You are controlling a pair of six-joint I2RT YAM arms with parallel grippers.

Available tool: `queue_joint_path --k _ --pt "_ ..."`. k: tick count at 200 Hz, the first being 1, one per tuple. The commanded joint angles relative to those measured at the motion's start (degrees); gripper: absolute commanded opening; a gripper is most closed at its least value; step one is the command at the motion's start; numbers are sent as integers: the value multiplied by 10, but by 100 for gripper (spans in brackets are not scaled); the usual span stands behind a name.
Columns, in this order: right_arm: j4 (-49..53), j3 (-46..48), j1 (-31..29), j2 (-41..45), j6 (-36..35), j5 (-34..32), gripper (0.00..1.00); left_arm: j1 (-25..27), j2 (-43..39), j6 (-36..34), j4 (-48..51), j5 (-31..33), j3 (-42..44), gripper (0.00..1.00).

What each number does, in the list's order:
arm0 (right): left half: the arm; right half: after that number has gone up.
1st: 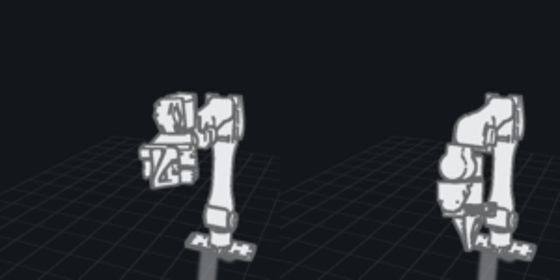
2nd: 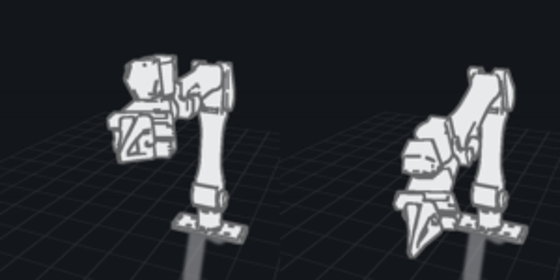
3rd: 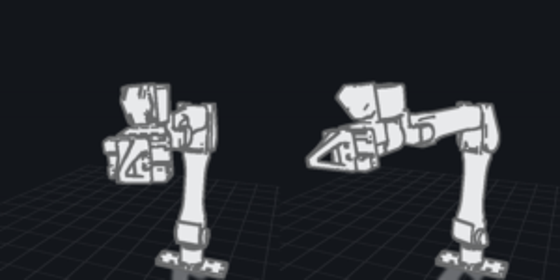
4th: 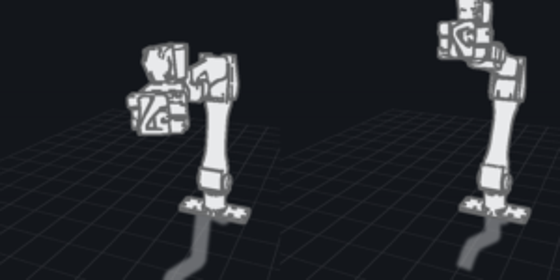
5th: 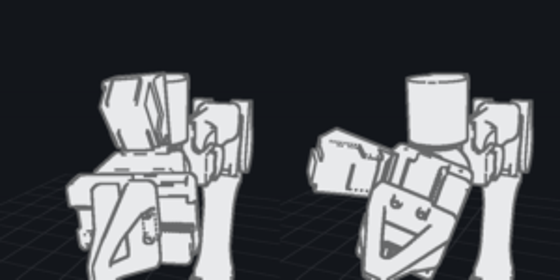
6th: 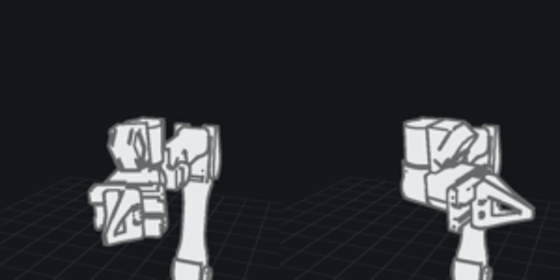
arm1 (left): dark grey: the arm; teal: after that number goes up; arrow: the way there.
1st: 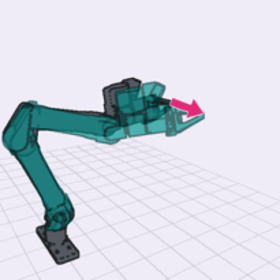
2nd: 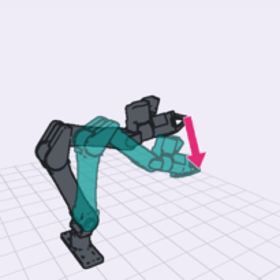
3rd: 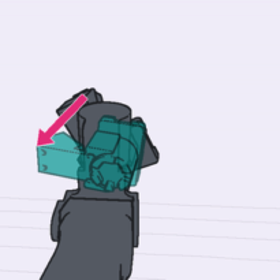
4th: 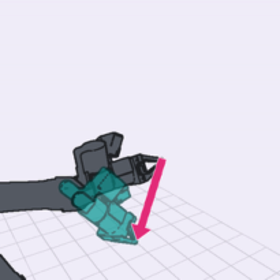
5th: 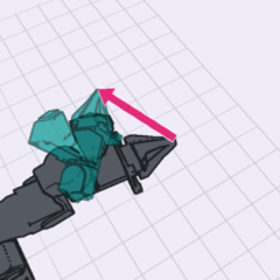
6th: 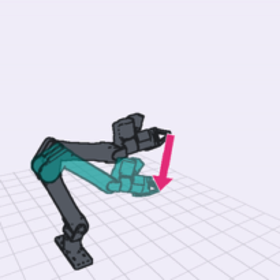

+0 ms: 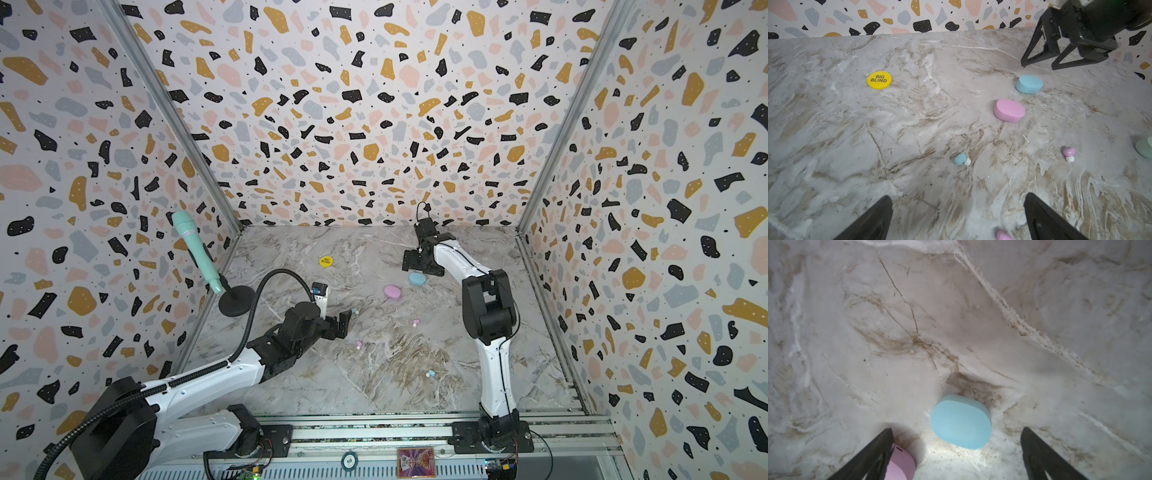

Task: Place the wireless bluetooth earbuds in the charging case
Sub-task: 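Move the right gripper over the light-blue case and close on it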

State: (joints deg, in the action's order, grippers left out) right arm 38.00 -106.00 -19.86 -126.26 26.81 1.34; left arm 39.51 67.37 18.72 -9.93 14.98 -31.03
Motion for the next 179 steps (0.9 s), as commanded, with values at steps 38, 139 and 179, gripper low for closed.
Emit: queue_joint_path --k 38,139,179 --pt "63 -85 -11 -55 14 -28 89 -14 2 2 -30 -17 -14 100" --pt "85 -91 -19 -66 11 -40 78 -22 6 6 -37 -23 -9 100" --pt "80 -77 -19 -60 13 -42 74 -23 5 7 -37 -26 -10 100"
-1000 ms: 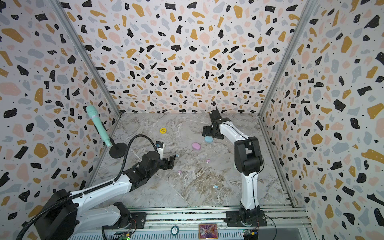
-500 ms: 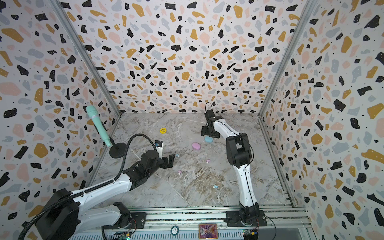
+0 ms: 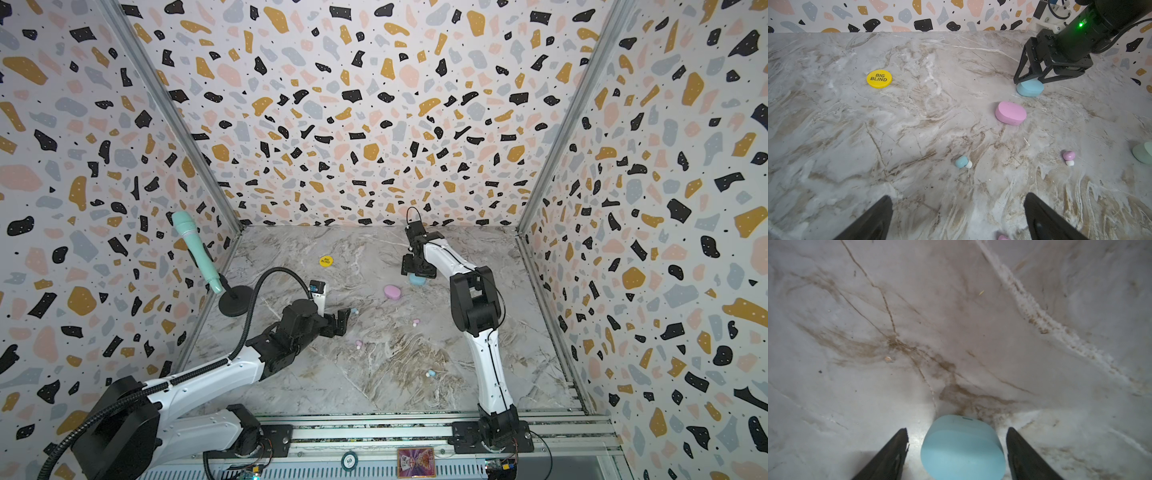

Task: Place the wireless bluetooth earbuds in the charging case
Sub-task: 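Move the right gripper over the light-blue case and close on it, then lift the light-blue case and carry it toward the left gripper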

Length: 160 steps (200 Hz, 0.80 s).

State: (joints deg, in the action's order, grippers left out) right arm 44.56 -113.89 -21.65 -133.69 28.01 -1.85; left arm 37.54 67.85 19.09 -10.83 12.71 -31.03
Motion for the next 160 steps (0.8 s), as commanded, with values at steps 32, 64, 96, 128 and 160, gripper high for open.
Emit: queue_joint_path --k 32,64,96,128,160 --pt "13 7 0 14 1 -11 70 -4 0 5 -28 -3 -10 100" --pt "10 14 1 13 3 -7 70 -6 0 5 -28 -3 -9 100" --pt "10 17 1 16 4 -9 68 -7 -2 6 -28 -4 -10 100" --pt "9 20 1 21 4 -11 62 -8 -3 7 -28 -4 -8 100" --pt "10 25 0 26 4 -9 57 -9 -2 7 -29 -7 -10 100"
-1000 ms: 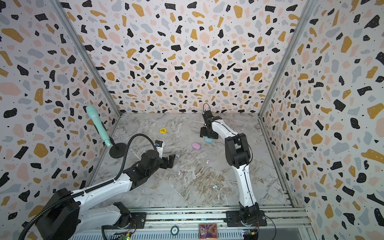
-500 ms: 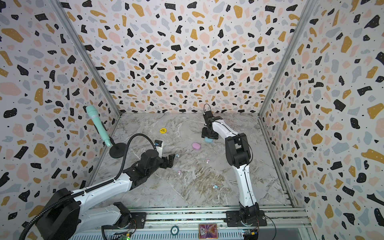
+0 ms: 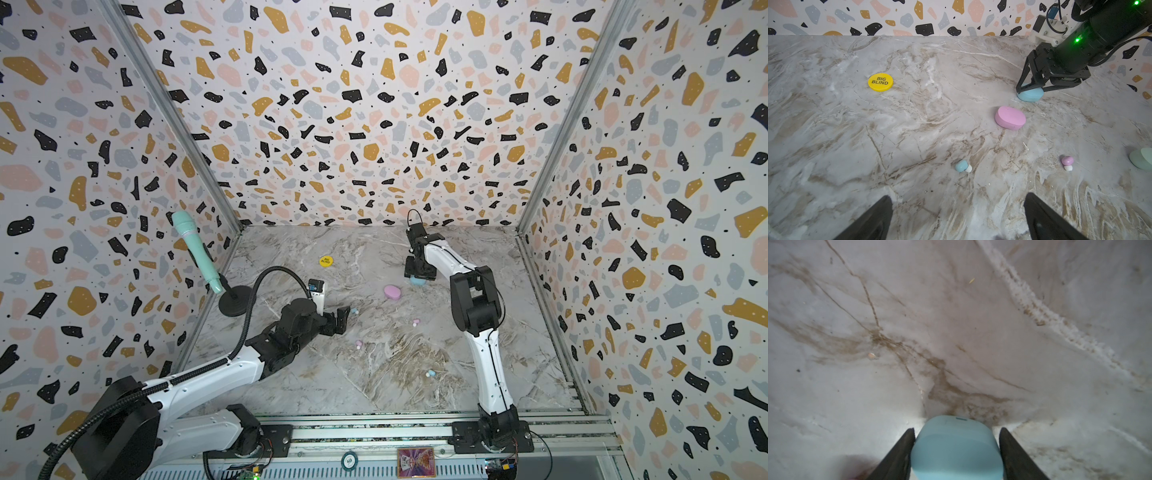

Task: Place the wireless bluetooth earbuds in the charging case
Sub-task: 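Lift the light-blue case and carry it toward the left gripper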

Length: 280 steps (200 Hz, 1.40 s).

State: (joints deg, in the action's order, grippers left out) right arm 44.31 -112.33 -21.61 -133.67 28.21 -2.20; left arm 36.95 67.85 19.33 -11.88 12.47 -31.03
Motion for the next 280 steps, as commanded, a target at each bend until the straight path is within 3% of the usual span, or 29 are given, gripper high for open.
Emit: queue_joint_path --k 1,72,113,146,201,234,280 --pt "12 10 0 25 2 -5 57 -3 -2 5 -19 -5 -11 100" --pt "7 58 -2 88 -12 11 55 -3 -1 -18 -40 -50 -8 100" --pt "8 135 -5 183 -29 45 54 0 10 -34 -34 -82 -22 100" --pt "17 202 -21 281 -40 76 54 9 16 -47 -64 -145 -16 100" --pt "79 263 -61 411 -47 132 54 70 48 -101 -165 -233 -4 100" --pt "108 274 -95 463 -42 157 54 78 76 -113 -293 -304 29 100" --pt "113 296 -161 491 -19 172 54 82 136 -138 -357 -360 26 100"
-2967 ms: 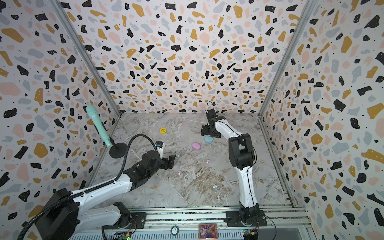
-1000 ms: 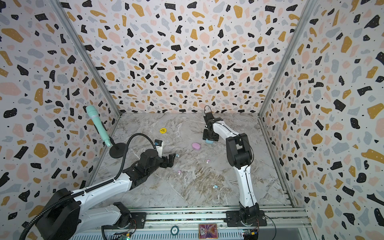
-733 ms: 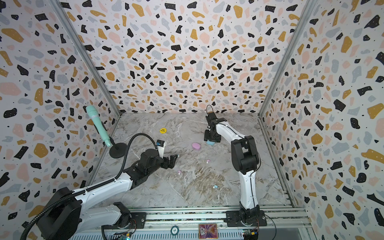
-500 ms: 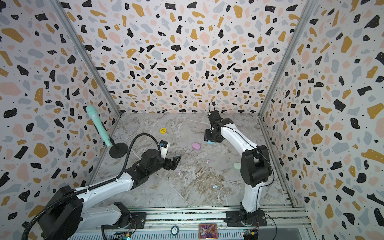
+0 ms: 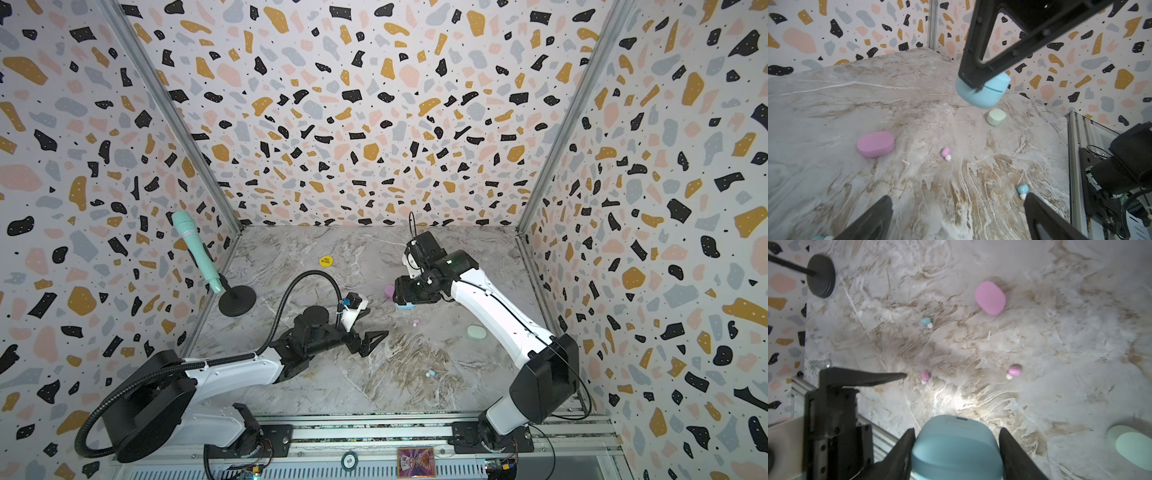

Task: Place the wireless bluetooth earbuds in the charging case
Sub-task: 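Lift the light-blue case and carry it toward the left gripper, then close the left gripper on the light-blue case while the right gripper releases it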

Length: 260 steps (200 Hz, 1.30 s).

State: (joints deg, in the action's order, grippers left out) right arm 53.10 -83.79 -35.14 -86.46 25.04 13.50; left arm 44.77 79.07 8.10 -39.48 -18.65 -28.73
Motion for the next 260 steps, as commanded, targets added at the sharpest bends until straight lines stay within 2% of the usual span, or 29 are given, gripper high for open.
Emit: queue_joint_path --k 1,51,90,141,220,260 --pt "24 11 -27 19 12 15 54 4 25 -25 -82 -50 3 100" --pt "11 18 -65 21 35 20 55 7 30 -32 -113 -79 7 98" --pt "-12 19 -84 11 39 36 55 10 22 -33 -117 -103 5 89" --pt "-7 11 -85 11 20 52 55 10 18 -36 -123 -124 8 77" --pt "4 9 -85 11 8 72 56 11 -11 -35 -140 -127 20 72" --pt "5 8 -85 11 6 75 56 11 -5 -34 -140 -135 15 64"
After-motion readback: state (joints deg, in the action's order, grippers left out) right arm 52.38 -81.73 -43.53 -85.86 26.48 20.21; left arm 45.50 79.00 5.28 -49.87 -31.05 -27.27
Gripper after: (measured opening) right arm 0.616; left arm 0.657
